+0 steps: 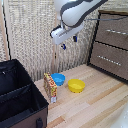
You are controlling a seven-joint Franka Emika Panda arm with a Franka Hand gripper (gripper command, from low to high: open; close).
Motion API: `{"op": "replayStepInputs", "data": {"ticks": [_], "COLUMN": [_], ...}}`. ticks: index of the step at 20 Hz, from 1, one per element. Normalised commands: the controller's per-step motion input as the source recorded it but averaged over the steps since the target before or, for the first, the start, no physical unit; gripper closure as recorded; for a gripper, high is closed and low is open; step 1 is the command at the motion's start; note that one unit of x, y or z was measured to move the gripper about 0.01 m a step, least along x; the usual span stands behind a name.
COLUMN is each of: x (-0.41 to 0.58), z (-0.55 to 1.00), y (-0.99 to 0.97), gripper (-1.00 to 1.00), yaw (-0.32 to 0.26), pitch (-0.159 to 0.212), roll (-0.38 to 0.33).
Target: Locate and clasp the grip of the topmost drawer. Steadily and circumspectly yank the drawer open. Discover and seize the nutrition bar using your clamp. Deposit the nutrition bar in the accessible drawer. Unclench the nutrition bar.
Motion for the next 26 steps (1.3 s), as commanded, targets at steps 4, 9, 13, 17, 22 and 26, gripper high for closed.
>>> {"op": "replayStepInputs", "data": {"ticks": [4,9,13,17,22,26], "x": [-0.164,-0.193,-0.193,-0.141,-0.001,0.025], "z": [0.09,0.07,0.06,0.0,0.0,0.0], "y": [0.03,0.03,0.02,0.0,0.0,-0.11], "gripper": [-1.0,-1.0,-1.0,-1.0,-1.0,-1.0], "yaw": [0.08,0.096,0.097,0.104,0.123,0.167], "pitch": [0.029,0.044,0.042,0.014,-0.011,-0.117], "roll": [-0.375,-0.375,-0.375,-0.375,-0.373,-0.268]}}
